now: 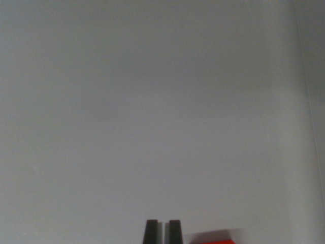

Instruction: Reach red block

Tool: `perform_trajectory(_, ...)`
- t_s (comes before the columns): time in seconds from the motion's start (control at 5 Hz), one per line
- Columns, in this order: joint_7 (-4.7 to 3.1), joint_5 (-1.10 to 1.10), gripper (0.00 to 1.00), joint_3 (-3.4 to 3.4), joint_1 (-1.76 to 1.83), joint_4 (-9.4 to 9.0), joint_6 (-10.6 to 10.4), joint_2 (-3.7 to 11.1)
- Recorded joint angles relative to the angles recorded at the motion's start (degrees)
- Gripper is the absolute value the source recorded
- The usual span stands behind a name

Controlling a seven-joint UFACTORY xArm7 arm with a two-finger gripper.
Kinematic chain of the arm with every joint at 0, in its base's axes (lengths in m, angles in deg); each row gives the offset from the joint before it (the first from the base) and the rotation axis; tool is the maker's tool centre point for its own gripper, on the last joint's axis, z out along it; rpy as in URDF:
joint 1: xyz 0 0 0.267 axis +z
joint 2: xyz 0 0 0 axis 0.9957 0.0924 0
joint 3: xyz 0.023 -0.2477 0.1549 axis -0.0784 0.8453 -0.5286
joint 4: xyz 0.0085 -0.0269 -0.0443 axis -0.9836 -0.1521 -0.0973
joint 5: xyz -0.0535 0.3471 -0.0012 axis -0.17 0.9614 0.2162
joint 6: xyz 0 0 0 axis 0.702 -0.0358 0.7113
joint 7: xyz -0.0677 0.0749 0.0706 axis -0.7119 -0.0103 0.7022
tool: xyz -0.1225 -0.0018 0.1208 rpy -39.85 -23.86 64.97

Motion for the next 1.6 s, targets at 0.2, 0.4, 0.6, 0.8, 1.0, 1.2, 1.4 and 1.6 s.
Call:
perform_trajectory(0.2, 0.00, 0.00, 0.00, 0.00, 0.00, 0.00, 0.00, 0.00)
perform_trajectory(0.4, 0.17, -0.32, 0.00, 0.46, -0.45, -2.22, -2.53, 0.28)
perform_trajectory(0.6, 0.17, -0.32, 0.00, 0.46, -0.45, -2.22, -2.53, 0.28)
perform_trajectory(0.8, 0.35, -0.66, 0.00, 0.93, -0.91, -4.52, -5.15, 0.58)
perform_trajectory(1.0, 0.35, -0.66, 0.00, 0.93, -0.91, -4.52, -5.15, 0.58)
perform_trajectory(1.2, 0.53, -0.99, 0.00, 1.39, -1.35, -6.77, -7.71, 0.86)
perform_trajectory(1.4, 0.53, -0.99, 0.00, 1.39, -1.35, -6.77, -7.71, 0.86)
perform_trajectory(1.6, 0.70, -1.30, 0.00, 1.83, -1.79, -8.92, -10.16, 1.13)
